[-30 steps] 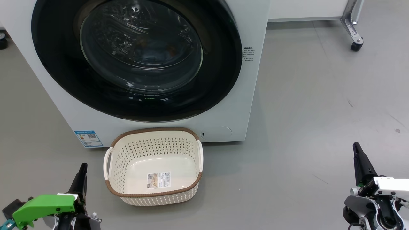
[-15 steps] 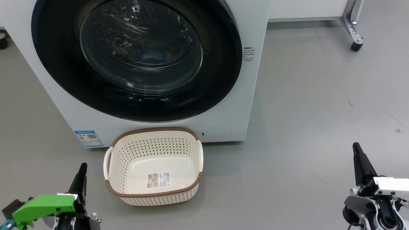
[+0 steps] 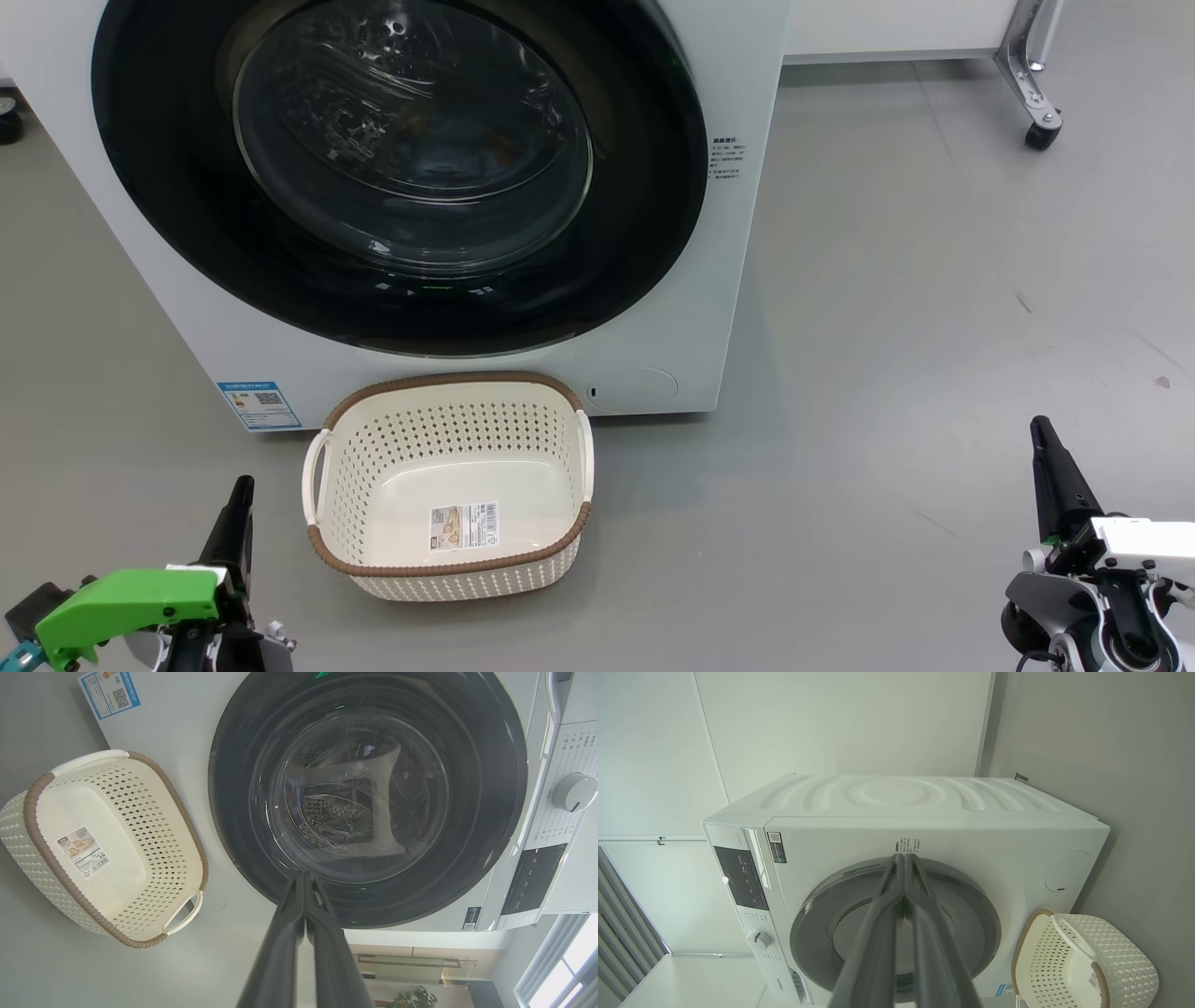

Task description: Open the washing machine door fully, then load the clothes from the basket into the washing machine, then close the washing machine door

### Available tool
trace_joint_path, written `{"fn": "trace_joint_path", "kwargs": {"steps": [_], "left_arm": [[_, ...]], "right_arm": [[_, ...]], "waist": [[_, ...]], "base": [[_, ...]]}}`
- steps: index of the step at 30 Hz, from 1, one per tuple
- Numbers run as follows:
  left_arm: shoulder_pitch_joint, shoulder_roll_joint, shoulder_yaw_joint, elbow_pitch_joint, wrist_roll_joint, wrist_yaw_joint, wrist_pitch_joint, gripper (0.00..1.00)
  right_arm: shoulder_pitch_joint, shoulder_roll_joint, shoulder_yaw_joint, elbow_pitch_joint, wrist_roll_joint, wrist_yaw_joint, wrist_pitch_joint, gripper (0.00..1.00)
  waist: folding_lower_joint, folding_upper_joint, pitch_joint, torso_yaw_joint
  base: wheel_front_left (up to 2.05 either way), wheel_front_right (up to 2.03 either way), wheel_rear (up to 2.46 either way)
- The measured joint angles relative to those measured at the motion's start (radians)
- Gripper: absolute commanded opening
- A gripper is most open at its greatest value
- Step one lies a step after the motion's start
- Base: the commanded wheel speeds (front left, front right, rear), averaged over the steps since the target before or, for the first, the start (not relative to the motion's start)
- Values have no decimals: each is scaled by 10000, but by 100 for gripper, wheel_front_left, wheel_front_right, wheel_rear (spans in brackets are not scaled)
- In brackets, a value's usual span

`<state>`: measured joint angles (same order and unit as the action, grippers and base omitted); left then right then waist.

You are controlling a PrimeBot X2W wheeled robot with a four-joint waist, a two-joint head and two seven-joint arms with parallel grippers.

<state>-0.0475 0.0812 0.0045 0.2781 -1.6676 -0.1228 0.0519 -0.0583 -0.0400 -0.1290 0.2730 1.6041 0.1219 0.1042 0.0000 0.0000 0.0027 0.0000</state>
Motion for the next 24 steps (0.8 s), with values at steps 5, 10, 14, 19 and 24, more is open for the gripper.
{"fn": "trace_joint_path", "kwargs": {"steps": [5, 10, 14, 19, 24], "left_arm": [[-2, 0, 6, 0, 8, 0, 0, 0], [-3, -2, 13, -2, 8, 0, 0, 0], [-4, -2, 19, -2, 8, 0, 0, 0], [-6, -2, 25, -4, 8, 0, 0, 0], [-9, -4, 33, -6, 8, 0, 0, 0]], "right_arm": [[0, 0, -2, 0, 0, 0, 0, 0], [0, 0, -2, 0, 0, 0, 0, 0], [0, 0, -2, 0, 0, 0, 0, 0], [0, 0, -2, 0, 0, 0, 0, 0], [0, 0, -2, 0, 0, 0, 2, 0]], "waist": [[0, 0, 0, 0], [0, 0, 1, 1], [0, 0, 1, 0], [0, 0, 1, 1], [0, 0, 1, 1]], "base": [[0, 0, 0], [0, 0, 0], [0, 0, 0], [0, 0, 0], [0, 0, 0]]}}
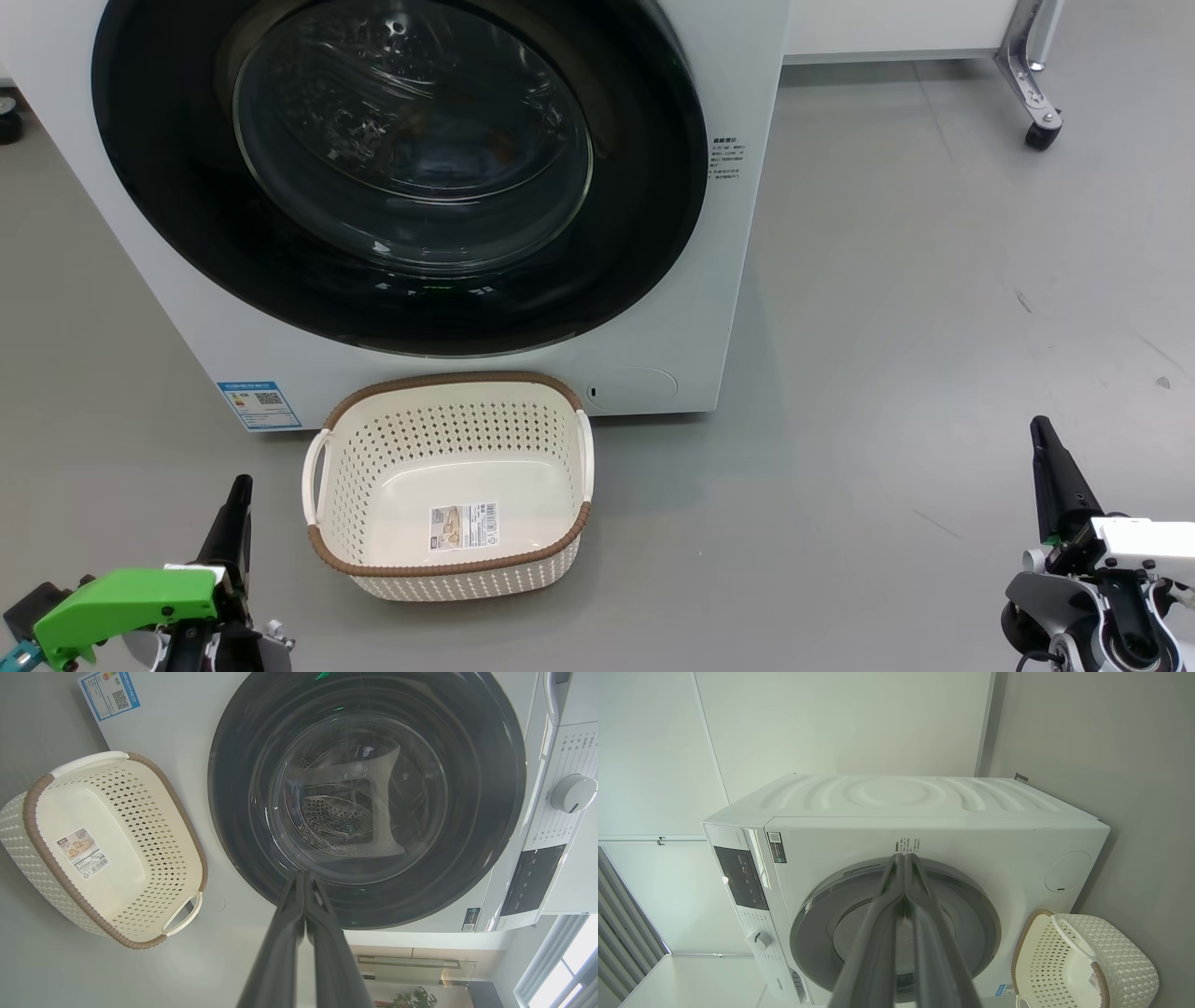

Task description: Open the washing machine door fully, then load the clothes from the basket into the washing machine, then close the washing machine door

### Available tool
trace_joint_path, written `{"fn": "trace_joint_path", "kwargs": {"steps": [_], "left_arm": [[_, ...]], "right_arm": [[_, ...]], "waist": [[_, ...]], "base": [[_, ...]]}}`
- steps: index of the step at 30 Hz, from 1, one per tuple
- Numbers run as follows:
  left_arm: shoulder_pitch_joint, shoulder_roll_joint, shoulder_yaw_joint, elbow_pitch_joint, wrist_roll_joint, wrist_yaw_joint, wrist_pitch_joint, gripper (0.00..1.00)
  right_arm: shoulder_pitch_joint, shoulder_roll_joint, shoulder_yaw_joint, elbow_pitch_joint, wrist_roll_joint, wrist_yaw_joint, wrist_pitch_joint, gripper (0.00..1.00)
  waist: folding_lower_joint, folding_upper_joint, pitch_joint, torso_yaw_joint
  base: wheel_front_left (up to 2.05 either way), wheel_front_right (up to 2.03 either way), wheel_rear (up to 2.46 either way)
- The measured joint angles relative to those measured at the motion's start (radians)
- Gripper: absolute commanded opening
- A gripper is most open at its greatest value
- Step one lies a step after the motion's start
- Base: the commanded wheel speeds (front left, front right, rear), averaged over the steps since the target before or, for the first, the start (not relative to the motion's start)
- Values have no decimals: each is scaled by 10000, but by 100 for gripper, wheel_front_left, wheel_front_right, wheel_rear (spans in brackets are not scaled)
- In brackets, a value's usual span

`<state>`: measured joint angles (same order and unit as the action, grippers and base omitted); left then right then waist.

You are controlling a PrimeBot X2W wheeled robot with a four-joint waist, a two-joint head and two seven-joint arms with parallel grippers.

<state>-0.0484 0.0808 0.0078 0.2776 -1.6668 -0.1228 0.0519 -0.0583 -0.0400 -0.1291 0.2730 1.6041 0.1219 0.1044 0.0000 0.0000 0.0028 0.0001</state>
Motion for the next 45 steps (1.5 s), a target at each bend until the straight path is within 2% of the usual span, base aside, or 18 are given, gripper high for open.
{"fn": "trace_joint_path", "kwargs": {"steps": [45], "left_arm": [[-49, -10, 73, -17, 4, 0, 59, 0]], "right_arm": [[0, 2, -4, -2, 0, 0, 12, 0]], "waist": [[0, 0, 2, 0]], "base": [[0, 0, 0]]}}
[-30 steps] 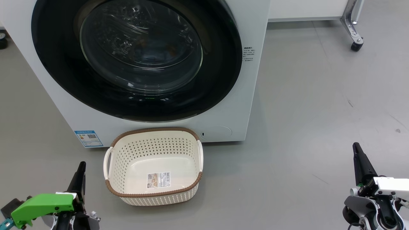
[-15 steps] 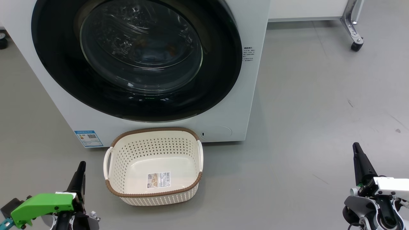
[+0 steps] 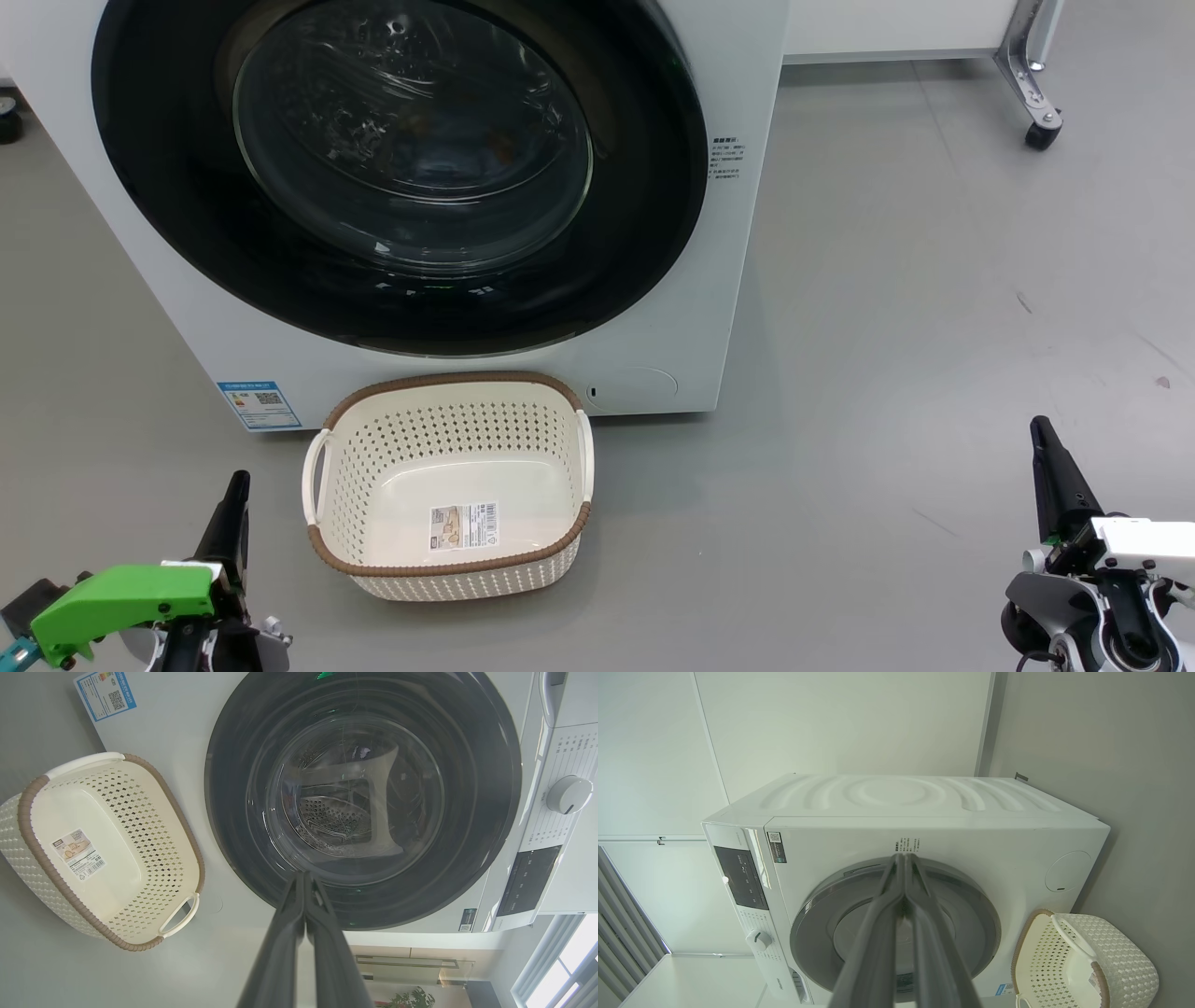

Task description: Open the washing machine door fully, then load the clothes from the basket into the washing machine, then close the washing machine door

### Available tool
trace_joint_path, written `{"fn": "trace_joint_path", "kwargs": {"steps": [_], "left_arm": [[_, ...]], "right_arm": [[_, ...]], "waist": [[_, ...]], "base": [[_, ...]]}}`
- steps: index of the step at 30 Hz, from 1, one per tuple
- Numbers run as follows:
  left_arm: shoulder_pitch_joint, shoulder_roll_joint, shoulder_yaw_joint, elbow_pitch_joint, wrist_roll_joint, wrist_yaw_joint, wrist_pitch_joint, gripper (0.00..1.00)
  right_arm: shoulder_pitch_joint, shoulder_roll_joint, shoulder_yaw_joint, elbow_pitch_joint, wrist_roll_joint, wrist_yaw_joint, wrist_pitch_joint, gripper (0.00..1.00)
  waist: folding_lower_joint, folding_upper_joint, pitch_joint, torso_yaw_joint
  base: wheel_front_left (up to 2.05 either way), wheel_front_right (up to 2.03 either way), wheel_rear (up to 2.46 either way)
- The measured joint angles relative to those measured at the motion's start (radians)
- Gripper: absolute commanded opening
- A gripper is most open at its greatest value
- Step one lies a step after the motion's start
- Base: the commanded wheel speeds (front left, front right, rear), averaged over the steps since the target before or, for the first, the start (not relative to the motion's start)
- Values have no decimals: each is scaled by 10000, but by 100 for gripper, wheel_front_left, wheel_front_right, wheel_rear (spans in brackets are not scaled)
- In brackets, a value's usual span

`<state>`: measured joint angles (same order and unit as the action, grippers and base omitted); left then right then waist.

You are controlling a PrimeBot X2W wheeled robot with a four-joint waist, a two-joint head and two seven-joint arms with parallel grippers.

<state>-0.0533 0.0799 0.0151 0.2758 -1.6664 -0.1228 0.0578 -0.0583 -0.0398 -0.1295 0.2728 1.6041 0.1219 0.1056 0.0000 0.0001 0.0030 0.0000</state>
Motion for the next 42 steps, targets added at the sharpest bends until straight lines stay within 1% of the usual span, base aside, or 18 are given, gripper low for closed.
{"fn": "trace_joint_path", "kwargs": {"steps": [42], "left_arm": [[-2, -12, 52, -15, 25, 0, 29, 0]], "right_arm": [[0, 0, -2, 0, 0, 0, 2, 0]], "waist": [[0, 0, 1, 0]], "base": [[0, 0, 0]]}}
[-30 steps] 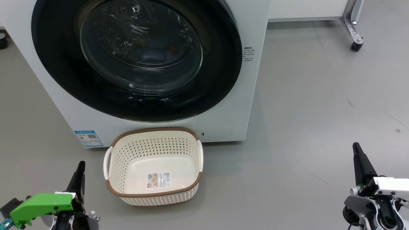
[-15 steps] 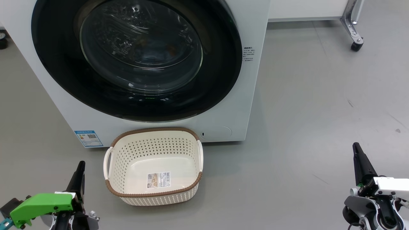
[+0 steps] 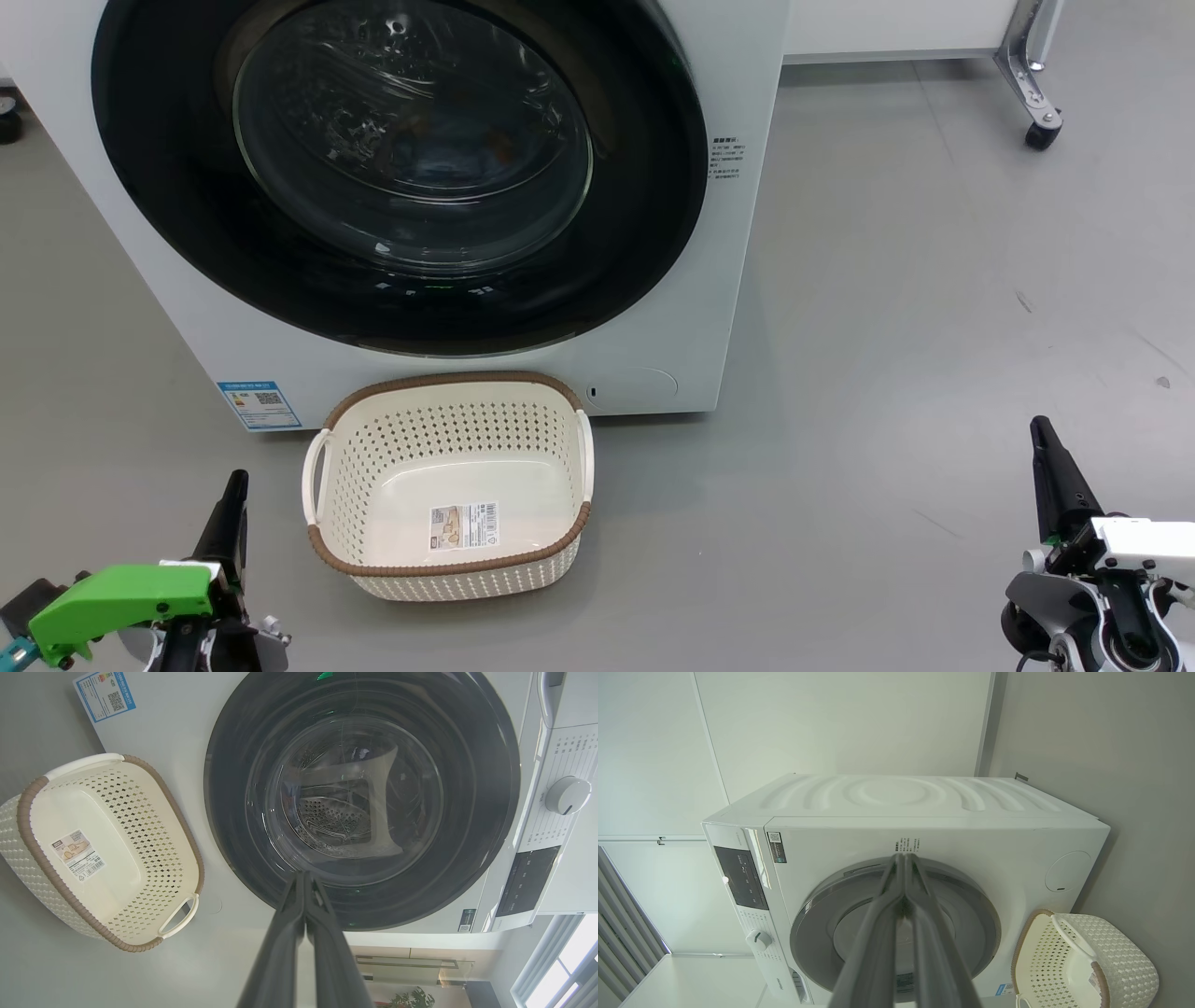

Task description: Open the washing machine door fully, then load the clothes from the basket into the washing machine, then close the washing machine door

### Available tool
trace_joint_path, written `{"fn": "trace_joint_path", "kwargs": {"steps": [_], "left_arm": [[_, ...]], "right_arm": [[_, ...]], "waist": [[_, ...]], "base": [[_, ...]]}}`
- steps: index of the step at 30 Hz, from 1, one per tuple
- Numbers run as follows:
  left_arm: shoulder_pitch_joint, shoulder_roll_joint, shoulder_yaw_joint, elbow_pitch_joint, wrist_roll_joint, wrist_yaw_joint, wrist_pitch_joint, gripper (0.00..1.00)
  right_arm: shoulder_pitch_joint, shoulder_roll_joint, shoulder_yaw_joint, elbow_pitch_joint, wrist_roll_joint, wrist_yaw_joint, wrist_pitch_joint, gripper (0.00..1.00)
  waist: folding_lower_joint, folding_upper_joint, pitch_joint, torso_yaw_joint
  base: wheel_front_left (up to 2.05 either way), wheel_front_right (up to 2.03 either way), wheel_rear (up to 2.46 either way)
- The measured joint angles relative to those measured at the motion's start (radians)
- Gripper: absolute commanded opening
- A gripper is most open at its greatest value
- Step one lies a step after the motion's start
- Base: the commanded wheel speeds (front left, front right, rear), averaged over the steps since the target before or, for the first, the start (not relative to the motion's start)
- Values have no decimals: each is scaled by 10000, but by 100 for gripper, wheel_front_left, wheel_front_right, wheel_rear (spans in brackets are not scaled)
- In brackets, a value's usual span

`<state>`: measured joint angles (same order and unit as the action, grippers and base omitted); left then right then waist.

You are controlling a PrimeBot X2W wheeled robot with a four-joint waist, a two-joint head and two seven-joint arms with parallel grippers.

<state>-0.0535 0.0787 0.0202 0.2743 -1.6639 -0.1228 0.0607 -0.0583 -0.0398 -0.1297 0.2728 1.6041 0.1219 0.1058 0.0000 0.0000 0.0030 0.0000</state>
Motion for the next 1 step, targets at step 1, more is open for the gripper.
{"fn": "trace_joint_path", "kwargs": {"steps": [1], "left_arm": [[0, -2, 2, 0, 0, -2, 0, 0]], "right_arm": [[0, 0, 0, 0, 0, 0, 0, 0]], "waist": [[0, 0, 0, 0]], "base": [[0, 0, 0]]}}
